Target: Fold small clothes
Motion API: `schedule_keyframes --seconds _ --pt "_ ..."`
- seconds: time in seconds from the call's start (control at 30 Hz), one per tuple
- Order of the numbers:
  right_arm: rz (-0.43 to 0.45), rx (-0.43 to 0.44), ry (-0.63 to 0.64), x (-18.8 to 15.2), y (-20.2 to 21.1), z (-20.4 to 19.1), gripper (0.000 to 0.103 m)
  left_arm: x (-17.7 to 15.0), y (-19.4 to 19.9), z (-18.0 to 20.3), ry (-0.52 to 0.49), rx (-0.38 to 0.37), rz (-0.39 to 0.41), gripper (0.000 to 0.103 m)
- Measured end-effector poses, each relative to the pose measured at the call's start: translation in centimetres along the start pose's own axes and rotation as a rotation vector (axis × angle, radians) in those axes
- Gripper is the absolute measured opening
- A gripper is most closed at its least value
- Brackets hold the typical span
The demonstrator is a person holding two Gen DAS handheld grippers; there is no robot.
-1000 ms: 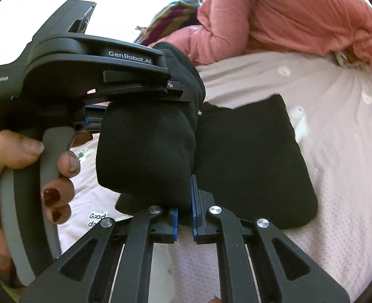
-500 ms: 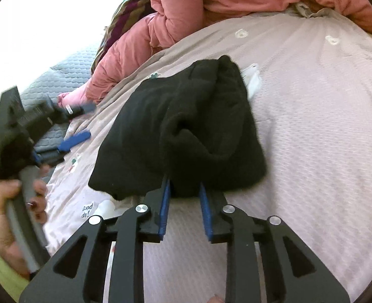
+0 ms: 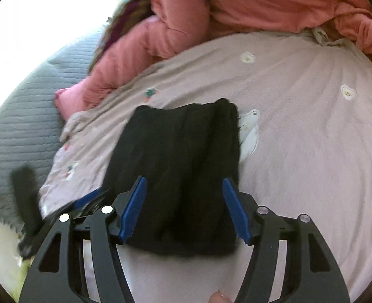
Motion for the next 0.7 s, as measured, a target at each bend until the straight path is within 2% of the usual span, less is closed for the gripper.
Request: schedule_keyframes --seconds 0.27,0.3,0.33,0.37,0.43,0.6,0.7 --pt "-0.079 0.003 -0.056 1.8 -4.2 0.9 0.062 -0.2 0.2 0.6 -0.049 0.013 0.000 0.061" --pt "-0.092 0.016 -0.050 1.8 -4.6 0.9 0.054 -0.2 0.2 0.6 -0.051 0.012 -0.001 0.061" --pt "-0.094 0.020 -0.037 1.8 -4.8 0.7 0.042 -0.2 0.3 0.6 -0.052 0.011 0.000 0.062" --pt "-0.085 0.016 -0.020 1.7 -4.8 0.4 0.039 -0.2 0.3 0.7 -0.052 0.011 0.000 0.062" --pt "-0.056 -0.001 0.045 1.5 -4.5 -0.6 0.019 -0.2 0.3 0.8 -0.055 0.013 0.001 0.062" --pt "0.051 -0.080 0.189 1.5 -2.4 -2.5 0.003 -0.2 0.5 1.0 -0.062 0.005 -0.003 0.062" --pt "0.068 -0.097 0.193 1.7 -2.3 -2.0 0.003 -0.4 0.4 1.1 -0.059 -0.009 -0.008 0.063"
Point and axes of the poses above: each gripper's, at about its wrist camera, not at the fingertips, and y roughly against the way its jaws point, z to its right, x to its top, the point moved 1 cm from there along -y, roughly the way its jaws point, and after that the axes turned 5 degrees about -y, right-handed, at the moved point
